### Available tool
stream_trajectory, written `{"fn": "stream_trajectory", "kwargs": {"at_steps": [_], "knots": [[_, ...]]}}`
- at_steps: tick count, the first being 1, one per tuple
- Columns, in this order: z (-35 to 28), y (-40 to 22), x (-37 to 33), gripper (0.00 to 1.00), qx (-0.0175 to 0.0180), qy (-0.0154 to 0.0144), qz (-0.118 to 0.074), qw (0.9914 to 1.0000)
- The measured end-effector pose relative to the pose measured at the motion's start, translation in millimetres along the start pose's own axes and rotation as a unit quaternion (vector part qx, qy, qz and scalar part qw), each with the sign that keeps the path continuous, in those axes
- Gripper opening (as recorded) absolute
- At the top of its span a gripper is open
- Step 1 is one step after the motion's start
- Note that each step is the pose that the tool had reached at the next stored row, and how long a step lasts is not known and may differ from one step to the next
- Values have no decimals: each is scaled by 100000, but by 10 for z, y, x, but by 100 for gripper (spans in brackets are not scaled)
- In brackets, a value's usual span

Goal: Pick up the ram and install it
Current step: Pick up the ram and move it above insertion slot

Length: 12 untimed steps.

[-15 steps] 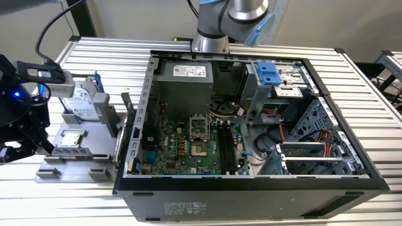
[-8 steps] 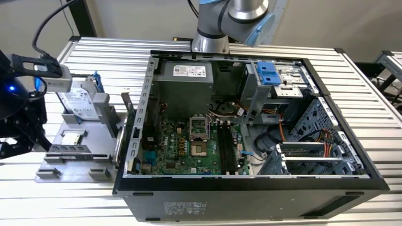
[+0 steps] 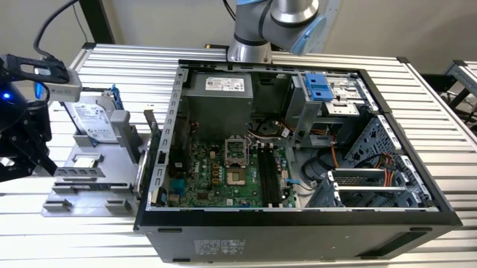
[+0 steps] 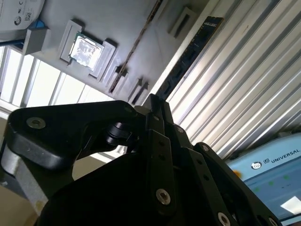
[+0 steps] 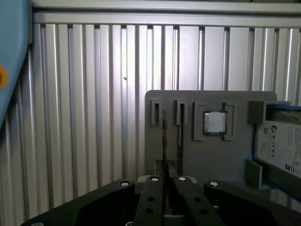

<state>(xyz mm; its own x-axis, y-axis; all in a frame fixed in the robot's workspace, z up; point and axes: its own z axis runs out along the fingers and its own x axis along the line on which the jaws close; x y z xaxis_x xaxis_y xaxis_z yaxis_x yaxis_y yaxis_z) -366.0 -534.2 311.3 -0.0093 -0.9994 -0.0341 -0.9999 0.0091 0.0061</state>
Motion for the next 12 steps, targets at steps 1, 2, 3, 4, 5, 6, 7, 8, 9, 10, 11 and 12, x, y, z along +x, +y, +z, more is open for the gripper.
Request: {"fn": "stream_trajectory", "kwargs": {"at_steps": [1,2,3,4,5,6,7,8,9,10,11,12], "knots": [[-16,0,-1,0,2,0,1,100000],[-33,0,-1,0,3,-1,0,100000],[-49,0,-2,0,-1,-1,1,100000],[-65,0,-2,0,2,0,0,100000],[-80,1,-3,0,4,-2,-1,100000],[-96,1,-3,0,4,-4,-1,100000],[-113,1,-4,0,0,-2,1,100000],[-131,1,-5,0,5,-3,-1,100000],[-148,1,-5,0,3,-3,-1,100000],[-166,1,-6,0,3,-4,-1,100000],[-183,1,-6,0,1,-1,-1,100000],[-201,1,-7,0,1,0,0,100000]]}}
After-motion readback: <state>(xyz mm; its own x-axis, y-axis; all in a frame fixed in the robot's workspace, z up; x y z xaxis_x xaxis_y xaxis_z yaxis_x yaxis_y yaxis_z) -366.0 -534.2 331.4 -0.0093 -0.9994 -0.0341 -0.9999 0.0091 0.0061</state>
